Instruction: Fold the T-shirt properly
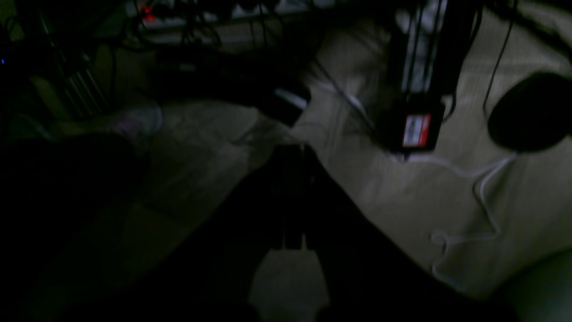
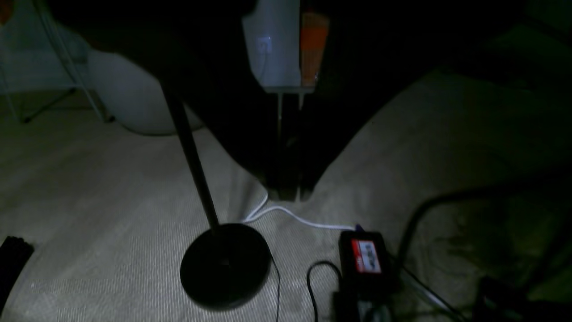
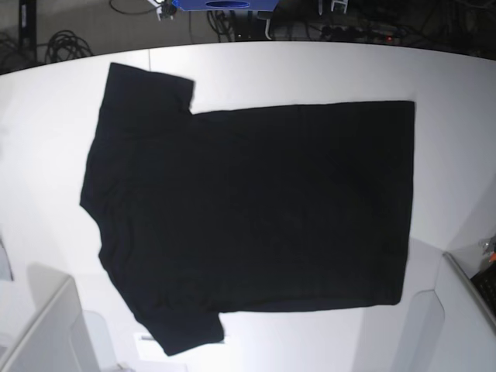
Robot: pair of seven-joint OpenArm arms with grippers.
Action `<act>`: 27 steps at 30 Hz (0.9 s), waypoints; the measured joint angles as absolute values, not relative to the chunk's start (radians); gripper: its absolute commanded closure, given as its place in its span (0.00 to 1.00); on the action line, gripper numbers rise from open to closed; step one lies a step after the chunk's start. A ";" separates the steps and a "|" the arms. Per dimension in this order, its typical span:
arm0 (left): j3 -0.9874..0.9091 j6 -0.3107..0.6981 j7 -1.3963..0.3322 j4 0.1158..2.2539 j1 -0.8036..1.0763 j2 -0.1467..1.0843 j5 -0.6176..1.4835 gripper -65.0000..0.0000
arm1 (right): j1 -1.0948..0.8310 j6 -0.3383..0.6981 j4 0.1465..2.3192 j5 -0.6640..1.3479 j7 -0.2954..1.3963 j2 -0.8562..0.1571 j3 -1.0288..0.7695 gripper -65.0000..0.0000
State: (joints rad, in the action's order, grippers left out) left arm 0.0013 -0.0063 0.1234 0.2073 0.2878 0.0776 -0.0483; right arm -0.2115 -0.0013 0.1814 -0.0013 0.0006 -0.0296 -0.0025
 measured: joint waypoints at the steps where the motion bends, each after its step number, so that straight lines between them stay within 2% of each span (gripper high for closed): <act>1: 0.001 0.004 0.115 0.216 0.298 0.078 -0.049 1.00 | -0.212 -0.002 0.181 -0.001 -0.001 -0.035 -0.003 1.00; 7: 0.001 -0.002 0.122 0.323 0.325 0.086 -0.049 1.00 | -0.203 -0.004 0.184 -0.001 -0.009 -0.040 -0.007 1.00; 12: 0.001 -0.002 0.132 0.419 0.398 0.088 -0.049 1.00 | -0.225 -0.002 0.220 0.036 -0.001 -0.037 -0.147 1.00; 17: 0.002 0.001 0.114 0.612 0.525 0.110 0.045 1.00 | -0.333 -0.003 0.420 0.036 -0.007 -0.050 -0.173 1.00; 21: 0.003 0.001 0.124 0.695 0.542 0.157 0.178 1.00 | -0.409 -0.001 0.562 0.036 0.079 -0.043 -0.173 1.00; 27: 0.010 -0.003 0.120 0.708 0.547 0.215 0.120 1.00 | -0.456 0.000 0.738 0.041 0.130 -0.025 -0.300 1.00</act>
State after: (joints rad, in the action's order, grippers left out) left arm 0.0101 -0.0029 0.1200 0.7078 0.5472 0.2146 0.1196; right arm -0.4557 0.0002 0.7383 0.0410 0.1299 -0.0246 -0.3004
